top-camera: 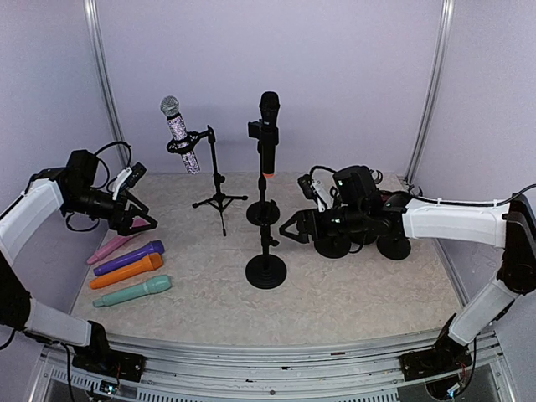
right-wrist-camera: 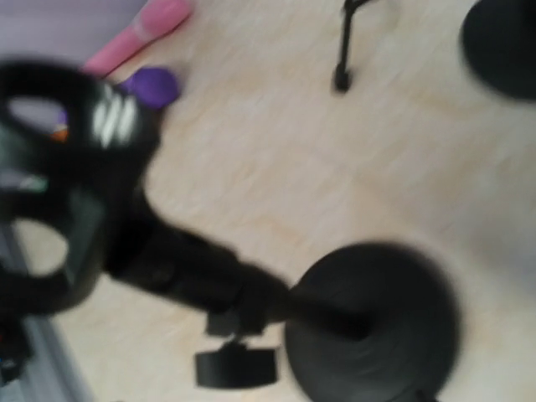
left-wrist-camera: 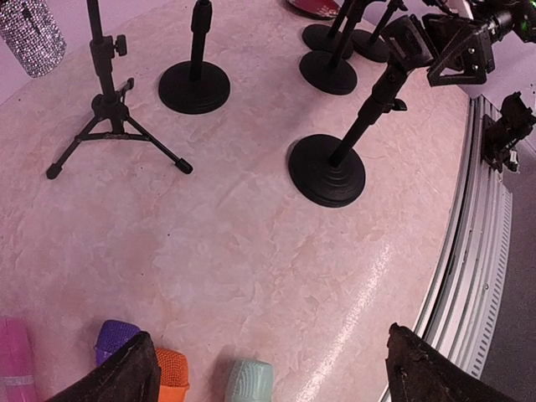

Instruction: Remove the microphone from the stand

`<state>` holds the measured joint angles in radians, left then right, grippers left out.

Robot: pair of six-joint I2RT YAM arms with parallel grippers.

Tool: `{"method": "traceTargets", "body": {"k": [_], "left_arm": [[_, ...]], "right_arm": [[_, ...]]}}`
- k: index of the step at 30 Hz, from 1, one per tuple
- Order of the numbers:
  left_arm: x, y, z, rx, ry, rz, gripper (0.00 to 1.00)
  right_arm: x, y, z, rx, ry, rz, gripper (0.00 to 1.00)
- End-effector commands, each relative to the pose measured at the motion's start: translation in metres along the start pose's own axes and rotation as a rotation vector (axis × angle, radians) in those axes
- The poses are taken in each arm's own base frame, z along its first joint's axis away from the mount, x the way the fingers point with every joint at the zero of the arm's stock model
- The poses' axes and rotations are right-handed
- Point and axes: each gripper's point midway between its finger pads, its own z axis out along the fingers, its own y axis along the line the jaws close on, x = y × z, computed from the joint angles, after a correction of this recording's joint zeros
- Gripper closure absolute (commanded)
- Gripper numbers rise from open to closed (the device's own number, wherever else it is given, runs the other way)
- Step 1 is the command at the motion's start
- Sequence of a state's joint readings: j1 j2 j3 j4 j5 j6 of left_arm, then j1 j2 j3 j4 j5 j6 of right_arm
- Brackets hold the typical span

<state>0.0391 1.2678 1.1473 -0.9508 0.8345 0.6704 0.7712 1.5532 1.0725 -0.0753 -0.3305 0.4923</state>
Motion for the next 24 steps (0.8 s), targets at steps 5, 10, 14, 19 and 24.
{"method": "traceTargets", "body": {"k": [5,10,14,19,24], "left_arm": [[-0.013,-0.013,-0.006,0.018,-0.034,0.034,0.09],[-0.013,-0.015,-0.006,0.015,-0.03,0.041,0.09],[-0.012,-0.015,-0.006,0.011,-0.028,0.051,0.09],[-0.011,-0.015,-0.005,0.013,-0.023,0.05,0.09],[-0.01,-0.016,-0.004,0.014,-0.02,0.053,0.09]], "right_arm": [[0.018,0.01,0.032,-0.214,0.066,0.21,0.29],[0.019,0.003,0.046,-0.25,0.074,0.287,0.32],[0.017,0.002,0.049,-0.298,0.047,0.33,0.39],[0.019,0.002,0.052,-0.329,0.035,0.364,0.58],[0.022,-0.001,0.05,-0.318,0.022,0.376,0.77]]}}
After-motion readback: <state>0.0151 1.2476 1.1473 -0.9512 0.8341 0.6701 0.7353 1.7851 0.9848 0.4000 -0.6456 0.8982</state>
